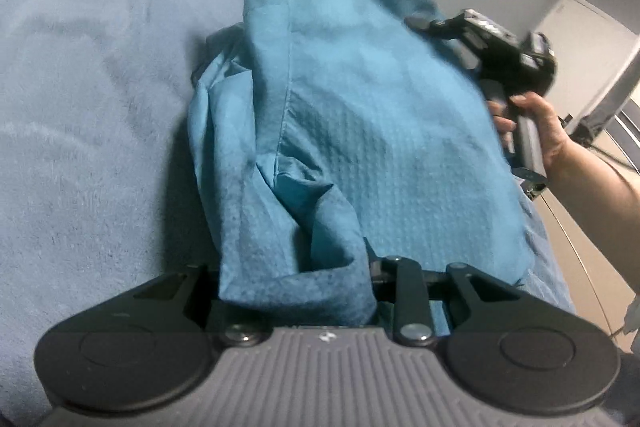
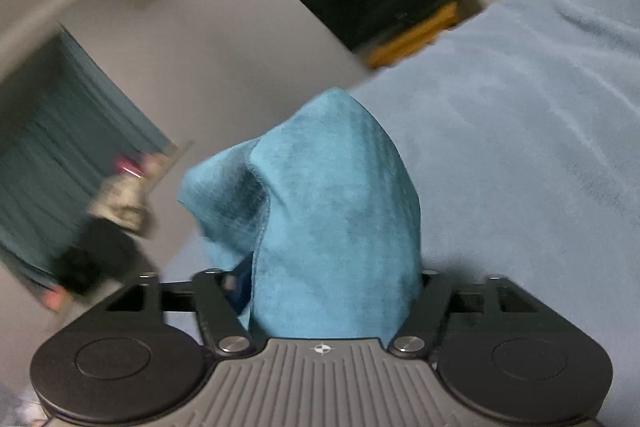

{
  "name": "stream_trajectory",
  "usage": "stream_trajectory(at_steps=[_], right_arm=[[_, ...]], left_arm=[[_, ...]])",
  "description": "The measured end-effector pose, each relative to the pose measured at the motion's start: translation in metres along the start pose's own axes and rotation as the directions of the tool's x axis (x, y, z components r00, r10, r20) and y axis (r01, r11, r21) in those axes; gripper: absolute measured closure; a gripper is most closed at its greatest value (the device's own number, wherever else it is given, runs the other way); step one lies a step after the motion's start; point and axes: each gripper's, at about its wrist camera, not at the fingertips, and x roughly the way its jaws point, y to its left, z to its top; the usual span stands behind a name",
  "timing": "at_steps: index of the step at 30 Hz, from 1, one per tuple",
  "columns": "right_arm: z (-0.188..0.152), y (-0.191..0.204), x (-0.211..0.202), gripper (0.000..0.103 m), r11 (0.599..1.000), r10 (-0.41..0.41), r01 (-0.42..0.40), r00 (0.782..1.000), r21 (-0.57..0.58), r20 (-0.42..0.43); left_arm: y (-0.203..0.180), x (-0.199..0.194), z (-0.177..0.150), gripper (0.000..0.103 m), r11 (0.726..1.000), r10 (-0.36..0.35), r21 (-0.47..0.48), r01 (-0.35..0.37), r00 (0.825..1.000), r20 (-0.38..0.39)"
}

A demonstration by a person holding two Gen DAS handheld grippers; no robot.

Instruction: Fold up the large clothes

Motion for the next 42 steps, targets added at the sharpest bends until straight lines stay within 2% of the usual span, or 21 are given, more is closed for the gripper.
stream_trajectory(at_steps=[2, 3, 4, 8, 11, 15, 18, 20, 21, 24, 27, 29, 30, 33, 35, 37, 39, 42], right_arm=[[0.006, -0.007, 0.026, 0.011, 0.986, -0.165, 0.166, 0.984, 0.015, -0.07], [0.004, -0.014, 0.035, 0.009, 0.968, -0.241, 0.246, 0.965, 0.038, -0.103], [0.002, -0.019, 0.037, 0.008, 0.957, -0.279, 0.285, 0.955, 0.049, -0.101], [-0.01, -0.024, 0.013, 0.007, 0.956, -0.276, 0.274, 0.961, 0.107, 0.011], [-0.037, -0.014, -0.022, 0.007, 0.941, -0.328, 0.317, 0.94, 0.116, 0.097], [-0.095, 0.017, -0.067, 0.007, 0.921, -0.386, 0.389, 0.908, 0.015, 0.164], [-0.156, 0.039, -0.109, 0.01, 0.919, -0.379, 0.391, 0.91, -0.045, 0.166], [-0.183, 0.059, -0.123, 0.014, 0.913, -0.391, 0.402, 0.911, -0.069, 0.134], [-0.191, 0.07, -0.128, 0.016, 0.901, -0.411, 0.423, 0.903, -0.097, 0.122], [-0.221, 0.103, -0.14, 0.024, 0.851, -0.474, 0.491, 0.871, -0.188, 0.131], [-0.239, 0.128, -0.145, 0.026, 0.836, -0.465, 0.492, 0.87, -0.243, 0.163], [-0.235, 0.135, -0.133, 0.028, 0.833, -0.454, 0.485, 0.874, -0.266, 0.172], [-0.241, 0.136, -0.133, 0.029, 0.832, -0.452, 0.485, 0.874, -0.269, 0.178], [-0.247, 0.137, -0.122, 0.039, 0.826, -0.445, 0.49, 0.87, -0.278, 0.212], [-0.251, 0.135, -0.116, 0.047, 0.822, -0.431, 0.485, 0.872, -0.299, 0.23], [-0.257, 0.129, -0.106, 0.048, 0.8, -0.466, 0.506, 0.862, -0.321, 0.198], [-0.265, 0.128, -0.105, 0.049, 0.802, -0.457, 0.497, 0.868, -0.332, 0.194], [-0.268, 0.131, -0.107, 0.048, 0.806, -0.417, 0.471, 0.881, -0.358, 0.222]], left_arm=[[0.002, 0.005, 0.0, 0.077, 1.0, -0.005, 0.008, 0.005, 1.0, 0.0], [0.001, 0.005, 0.001, 0.077, 1.0, -0.018, 0.007, 0.018, 1.0, 0.005], [0.003, 0.006, 0.003, 0.077, 1.0, -0.03, 0.005, 0.03, 0.999, 0.011], [0.014, 0.004, 0.005, 0.076, 0.999, -0.043, -0.017, 0.043, 0.999, 0.002], [0.022, -0.005, -0.001, 0.076, 0.998, -0.054, -0.03, 0.054, 0.999, 0.001], [0.02, -0.009, -0.009, 0.076, 0.998, -0.055, -0.036, 0.055, 0.999, 0.003], [0.025, -0.015, -0.009, 0.073, 0.995, -0.063, -0.073, 0.063, 0.998, 0.006], [0.018, -0.021, -0.012, 0.063, 0.996, -0.039, -0.082, 0.04, 0.999, 0.012], [0.018, -0.026, -0.01, 0.061, 0.997, -0.018, -0.076, 0.019, 1.0, 0.018], [0.012, -0.047, -0.006, 0.058, 0.998, 0.055, -0.032, -0.053, 0.996, 0.063], [-0.004, -0.076, 0.003, 0.057, 0.991, 0.121, 0.038, -0.129, 0.979, 0.167], [-0.018, -0.085, 0.018, 0.046, 0.988, 0.116, 0.074, -0.136, 0.967, 0.227], [-0.024, -0.084, 0.026, 0.046, 0.987, 0.105, 0.092, -0.129, 0.967, 0.233], [-0.051, -0.059, 0.057, 0.046, 0.979, 0.079, 0.164, -0.12, 0.968, 0.236], [-0.07, -0.034, 0.075, 0.043, 0.955, 0.088, 0.253, -0.153, 0.964, 0.251], [-0.086, -0.003, 0.093, 0.043, 0.918, 0.137, 0.332, -0.216, 0.959, 0.246], [-0.093, 0.033, 0.111, 0.043, 0.888, 0.201, 0.37, -0.273, 0.954, 0.223], [-0.099, 0.074, 0.135, 0.043, 0.854, 0.278, 0.389, -0.347, 0.935, 0.222]])
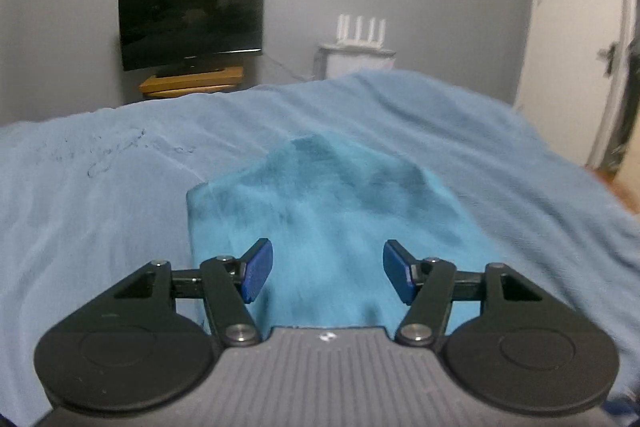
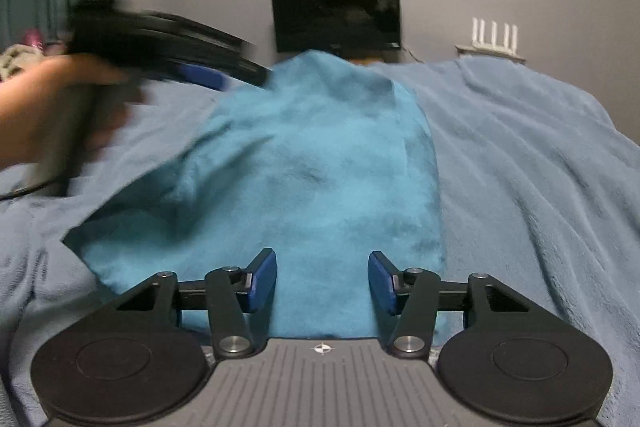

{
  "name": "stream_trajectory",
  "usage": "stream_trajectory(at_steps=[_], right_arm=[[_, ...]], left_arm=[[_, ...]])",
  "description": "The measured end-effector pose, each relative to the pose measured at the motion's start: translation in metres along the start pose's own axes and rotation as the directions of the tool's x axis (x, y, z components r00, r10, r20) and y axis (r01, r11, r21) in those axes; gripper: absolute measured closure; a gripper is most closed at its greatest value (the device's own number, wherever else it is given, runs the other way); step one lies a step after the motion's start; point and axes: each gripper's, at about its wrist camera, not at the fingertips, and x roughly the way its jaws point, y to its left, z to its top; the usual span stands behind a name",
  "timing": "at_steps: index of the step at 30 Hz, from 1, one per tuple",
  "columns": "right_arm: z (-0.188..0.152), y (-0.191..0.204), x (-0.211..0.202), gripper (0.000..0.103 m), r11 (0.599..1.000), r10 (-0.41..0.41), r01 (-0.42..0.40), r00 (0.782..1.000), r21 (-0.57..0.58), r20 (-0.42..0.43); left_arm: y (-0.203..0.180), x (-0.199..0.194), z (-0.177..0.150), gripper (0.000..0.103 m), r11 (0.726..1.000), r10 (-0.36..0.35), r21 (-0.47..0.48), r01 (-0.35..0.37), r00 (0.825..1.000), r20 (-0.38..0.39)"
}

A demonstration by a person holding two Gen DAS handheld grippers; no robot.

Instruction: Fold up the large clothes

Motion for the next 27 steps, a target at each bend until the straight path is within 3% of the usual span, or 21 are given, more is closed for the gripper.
stream_trajectory(at_steps=[3, 6, 11, 16, 20, 23, 24, 25, 27], right_arm=[[-0.004, -0.001, 0.003, 0.046, 1.0, 0.005, -0.004, 0.999, -0.018, 0.041], [-0.006, -0.004, 0.01, 0.044, 1.0, 0.013, -0.012, 0.998, -0.02, 0.066], [-0.007, -0.009, 0.019, 0.043, 1.0, 0.008, -0.006, 0.997, -0.022, 0.077], [-0.007, -0.016, 0.016, 0.043, 1.0, 0.022, -0.023, 0.994, 0.008, 0.105], [-0.003, -0.024, 0.01, 0.043, 0.996, 0.019, -0.029, 0.992, 0.081, 0.128], [0.0, -0.03, 0.004, 0.042, 0.989, -0.006, -0.014, 0.991, 0.15, 0.137], [0.0, -0.031, 0.003, 0.042, 0.987, -0.02, -0.003, 0.991, 0.163, 0.136], [0.0, -0.031, 0.003, 0.042, 0.986, -0.033, 0.011, 0.991, 0.166, 0.131], [-0.001, -0.03, 0.004, 0.042, 0.986, -0.042, 0.022, 0.992, 0.165, 0.119]], left_arm=[[-0.014, 0.036, 0.013, 0.043, 0.998, 0.033, 0.046, -0.033, 0.999, -0.005], [-0.022, 0.071, 0.02, 0.041, 0.989, 0.127, 0.078, -0.124, 0.992, -0.028], [0.008, 0.117, 0.016, 0.039, 0.961, 0.278, 0.023, -0.277, 0.951, -0.133], [0.037, 0.136, 0.011, 0.037, 0.949, 0.306, -0.013, -0.315, 0.931, -0.199], [0.034, 0.123, 0.019, 0.037, 0.951, 0.296, -0.038, -0.306, 0.941, -0.161], [0.005, 0.093, 0.03, 0.036, 0.967, 0.254, -0.038, -0.254, 0.967, 0.01], [-0.008, 0.085, 0.033, 0.034, 0.978, 0.208, -0.016, -0.207, 0.977, 0.055], [-0.021, 0.082, 0.035, 0.033, 0.988, 0.154, 0.009, -0.155, 0.986, 0.065], [-0.046, 0.086, 0.036, 0.033, 0.99, 0.122, 0.061, -0.124, 0.991, 0.046]])
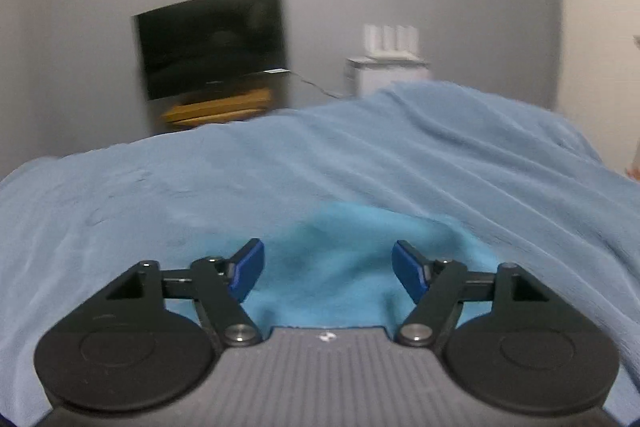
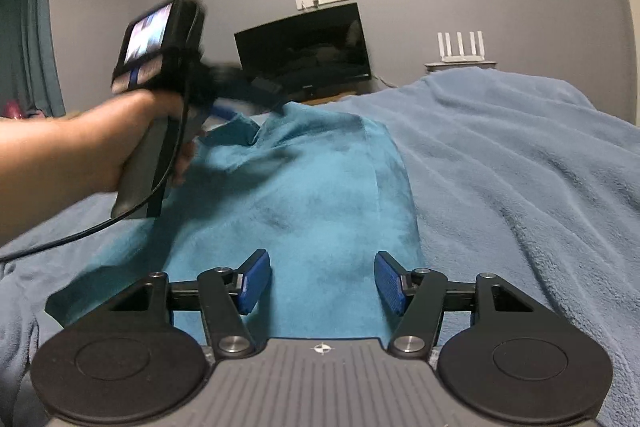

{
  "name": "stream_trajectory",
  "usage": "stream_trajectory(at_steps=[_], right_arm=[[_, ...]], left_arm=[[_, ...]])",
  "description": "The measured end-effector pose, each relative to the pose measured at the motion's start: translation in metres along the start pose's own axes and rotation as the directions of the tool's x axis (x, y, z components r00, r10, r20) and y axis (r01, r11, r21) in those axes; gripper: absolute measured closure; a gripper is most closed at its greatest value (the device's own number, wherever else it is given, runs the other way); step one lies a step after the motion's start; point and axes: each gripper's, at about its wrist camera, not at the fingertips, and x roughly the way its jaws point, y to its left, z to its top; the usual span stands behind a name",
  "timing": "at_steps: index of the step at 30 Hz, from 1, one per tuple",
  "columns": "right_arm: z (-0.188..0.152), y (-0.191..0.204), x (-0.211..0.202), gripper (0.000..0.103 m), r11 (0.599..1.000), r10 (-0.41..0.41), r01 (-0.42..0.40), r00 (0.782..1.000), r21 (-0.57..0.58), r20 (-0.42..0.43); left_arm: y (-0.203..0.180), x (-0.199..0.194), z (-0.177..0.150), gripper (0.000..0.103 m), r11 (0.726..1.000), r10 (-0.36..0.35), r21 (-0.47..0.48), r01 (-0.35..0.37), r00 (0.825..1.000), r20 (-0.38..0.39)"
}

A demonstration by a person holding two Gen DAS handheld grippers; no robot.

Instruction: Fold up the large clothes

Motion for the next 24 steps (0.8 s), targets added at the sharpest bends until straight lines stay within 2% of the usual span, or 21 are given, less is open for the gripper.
stream_trajectory(at_steps=[2, 4, 7, 10, 12, 14, 17, 21, 22, 24], right_arm=[[-0.001, 0.002, -0.001, 0.042, 1.0, -0.004, 0.004, 1.0, -0.007, -0.005], [-0.002, 0.004, -0.002, 0.042, 1.0, -0.012, 0.012, 1.0, -0.015, -0.012], [-0.003, 0.003, 0.0, 0.041, 1.0, -0.013, 0.013, 1.0, -0.008, -0.022], [-0.005, 0.002, 0.001, 0.04, 1.0, -0.012, 0.012, 1.0, -0.009, -0.023], [-0.006, -0.001, 0.003, 0.04, 1.0, -0.012, 0.012, 1.0, -0.007, -0.021], [-0.006, -0.003, 0.006, 0.038, 1.0, -0.012, 0.012, 1.0, -0.002, -0.019], [-0.009, -0.005, 0.011, 0.034, 1.0, -0.013, 0.013, 1.0, -0.002, -0.012], [-0.012, -0.007, 0.016, 0.03, 1.0, -0.017, 0.017, 1.0, 0.0, -0.012], [-0.012, -0.008, 0.017, 0.029, 1.0, -0.014, 0.014, 1.0, 0.007, -0.012], [-0.011, -0.013, 0.02, 0.028, 1.0, -0.006, 0.006, 1.0, 0.029, -0.013]], left_arm=[[-0.019, 0.002, 0.0, 0.033, 0.999, -0.007, 0.038, 0.006, 1.0, 0.01], [-0.037, 0.009, -0.003, 0.033, 0.995, 0.021, 0.092, -0.022, 1.0, 0.02], [-0.049, 0.036, -0.008, 0.033, 0.991, 0.042, 0.132, -0.036, 0.998, -0.042], [-0.036, 0.066, 0.0, 0.033, 0.996, 0.076, 0.042, -0.072, 0.993, -0.09], [-0.025, 0.086, 0.003, 0.024, 0.995, 0.09, -0.016, -0.094, 0.985, -0.145], [-0.016, 0.102, 0.003, 0.01, 0.992, 0.106, -0.04, -0.116, 0.975, -0.196], [-0.002, 0.111, 0.002, 0.003, 0.989, 0.103, -0.079, -0.126, 0.964, -0.244], [0.018, 0.096, 0.011, 0.004, 0.98, 0.118, -0.132, -0.149, 0.968, -0.22], [0.024, 0.083, 0.015, 0.007, 0.977, 0.11, -0.158, -0.142, 0.974, -0.197], [0.031, 0.048, 0.016, 0.008, 0.972, 0.072, -0.212, -0.102, 0.987, -0.144]])
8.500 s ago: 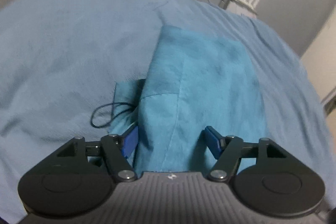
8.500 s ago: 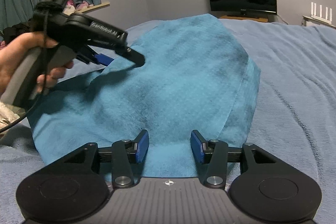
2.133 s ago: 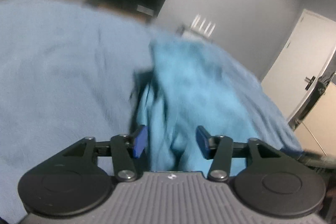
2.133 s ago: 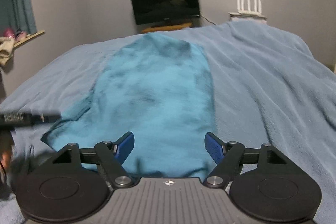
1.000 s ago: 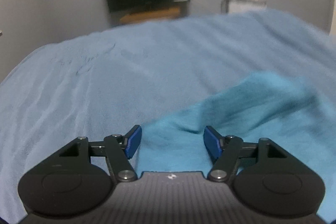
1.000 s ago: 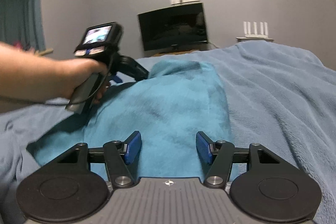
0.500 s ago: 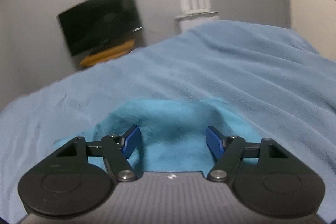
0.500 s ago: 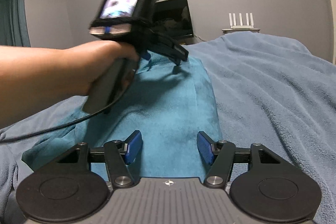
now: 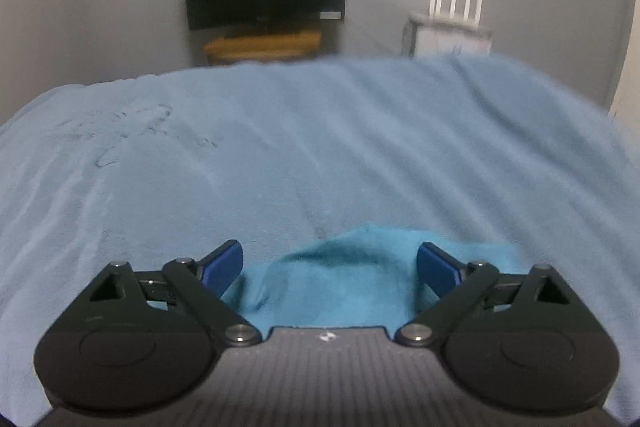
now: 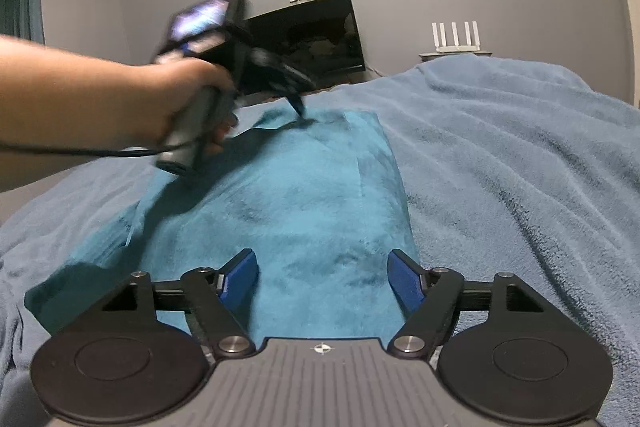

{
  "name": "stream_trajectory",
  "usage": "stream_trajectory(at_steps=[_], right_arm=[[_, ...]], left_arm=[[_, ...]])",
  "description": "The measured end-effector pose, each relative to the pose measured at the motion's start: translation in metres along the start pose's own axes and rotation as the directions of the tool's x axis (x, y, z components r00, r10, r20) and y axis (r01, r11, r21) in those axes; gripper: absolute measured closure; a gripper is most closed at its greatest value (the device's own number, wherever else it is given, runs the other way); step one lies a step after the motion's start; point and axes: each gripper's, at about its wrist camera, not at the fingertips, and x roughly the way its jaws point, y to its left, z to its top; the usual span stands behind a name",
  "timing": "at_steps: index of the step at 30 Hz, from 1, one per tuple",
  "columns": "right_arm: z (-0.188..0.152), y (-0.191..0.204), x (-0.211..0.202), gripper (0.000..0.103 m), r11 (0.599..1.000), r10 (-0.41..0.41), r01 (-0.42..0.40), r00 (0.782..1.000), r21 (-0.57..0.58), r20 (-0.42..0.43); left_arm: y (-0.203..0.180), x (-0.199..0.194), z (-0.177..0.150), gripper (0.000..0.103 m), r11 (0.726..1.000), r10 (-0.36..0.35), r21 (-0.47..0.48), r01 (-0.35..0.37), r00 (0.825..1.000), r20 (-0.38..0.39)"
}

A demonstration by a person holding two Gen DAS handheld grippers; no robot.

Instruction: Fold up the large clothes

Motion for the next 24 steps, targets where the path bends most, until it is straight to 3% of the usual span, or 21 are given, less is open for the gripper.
stream_trajectory(at_steps=[2, 5, 6, 9, 11, 13, 15, 17, 19, 21, 24], right_arm=[[0.001, -0.007, 0.001, 0.028, 0.999, 0.013, -0.013, 1.0, 0.04, 0.004], [0.005, -0.023, 0.003, 0.026, 0.991, 0.012, -0.012, 1.0, 0.131, 0.002], [0.006, -0.036, 0.005, 0.027, 0.976, 0.006, -0.003, 1.0, 0.216, -0.012], [0.003, -0.076, 0.006, 0.022, 0.894, -0.023, 0.04, 0.999, 0.447, -0.045], [0.001, -0.089, 0.0, 0.026, 0.858, -0.082, 0.107, 0.994, 0.503, -0.071], [0.002, -0.091, -0.008, 0.028, 0.852, -0.17, 0.202, 0.979, 0.484, -0.11], [0.001, -0.092, -0.018, 0.028, 0.842, -0.199, 0.241, 0.97, 0.483, -0.138], [0.001, -0.088, -0.026, 0.028, 0.854, -0.199, 0.269, 0.96, 0.445, -0.199], [0.002, -0.081, -0.034, 0.028, 0.877, -0.205, 0.294, 0.945, 0.38, -0.256], [0.006, -0.068, -0.046, 0.028, 0.914, -0.188, 0.276, 0.938, 0.298, -0.292], [0.012, -0.049, -0.072, 0.028, 0.956, -0.166, 0.223, 0.947, 0.19, -0.276]], left_arm=[[0.005, -0.042, -0.011, 0.008, 0.997, -0.078, -0.014, 0.078, 0.996, 0.038], [0.008, -0.103, -0.057, 0.007, 0.989, -0.133, 0.061, 0.132, 0.991, 0.012], [0.007, -0.118, -0.077, 0.007, 0.985, -0.139, 0.105, 0.14, 0.99, -0.01], [0.014, -0.141, -0.138, 0.007, 0.978, -0.045, 0.2, 0.065, 0.994, -0.104], [0.033, -0.144, -0.168, 0.007, 0.978, 0.031, 0.21, 0.0, 0.989, -0.146], [0.061, -0.152, -0.186, 0.007, 0.986, 0.094, 0.151, -0.067, 0.979, -0.18], [0.083, -0.163, -0.192, 0.007, 0.991, 0.126, 0.064, -0.114, 0.967, -0.22], [0.097, -0.18, -0.192, 0.007, 0.993, 0.098, -0.046, -0.111, 0.969, -0.225], [0.101, -0.202, -0.191, 0.007, 0.991, 0.073, -0.098, -0.092, 0.98, -0.183], [0.097, -0.219, -0.188, 0.007, 0.994, 0.031, -0.1, -0.045, 0.991, -0.132], [0.083, -0.227, -0.182, 0.007, 0.997, -0.021, -0.074, 0.014, 0.995, -0.095]])
